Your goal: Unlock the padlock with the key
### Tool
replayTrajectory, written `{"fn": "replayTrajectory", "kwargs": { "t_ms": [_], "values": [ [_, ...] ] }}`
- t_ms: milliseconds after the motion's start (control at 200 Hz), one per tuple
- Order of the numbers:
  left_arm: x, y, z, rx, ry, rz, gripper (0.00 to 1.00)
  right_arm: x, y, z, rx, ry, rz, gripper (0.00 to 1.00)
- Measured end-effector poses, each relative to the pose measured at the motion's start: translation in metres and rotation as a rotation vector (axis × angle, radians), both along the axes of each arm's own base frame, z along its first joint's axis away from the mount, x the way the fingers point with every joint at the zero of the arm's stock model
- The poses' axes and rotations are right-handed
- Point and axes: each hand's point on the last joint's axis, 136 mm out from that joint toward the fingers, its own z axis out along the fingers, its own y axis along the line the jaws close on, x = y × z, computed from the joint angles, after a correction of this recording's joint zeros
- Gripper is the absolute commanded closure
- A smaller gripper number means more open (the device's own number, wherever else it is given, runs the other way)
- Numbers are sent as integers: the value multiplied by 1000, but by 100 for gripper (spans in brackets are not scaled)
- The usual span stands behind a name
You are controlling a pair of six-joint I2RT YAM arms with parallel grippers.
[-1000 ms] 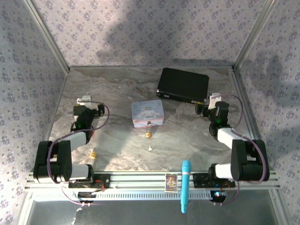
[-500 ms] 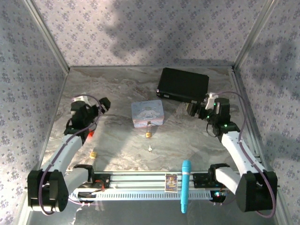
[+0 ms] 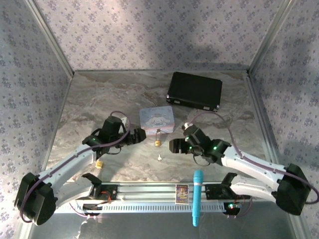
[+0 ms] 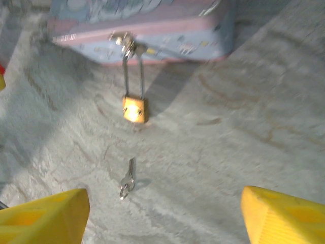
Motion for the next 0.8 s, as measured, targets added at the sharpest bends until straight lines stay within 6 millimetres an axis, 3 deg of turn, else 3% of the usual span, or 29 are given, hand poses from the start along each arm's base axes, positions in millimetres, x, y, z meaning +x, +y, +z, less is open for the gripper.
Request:
{"fn": "replayTrajectory", "kwargs": {
  "t_ms": [240,390,800],
  "values": [
    [-10,-4,4,-28,18,-2,0,-33,48,-54,-128,85,61,43],
    [-16,-4,-1,-27,37,-3,0,-35,73,-62,-149,91,61,52],
    [-23,-2,-13,-20,72,10,0,-33,74,-89,-209,126,16,64]
  ]
}}
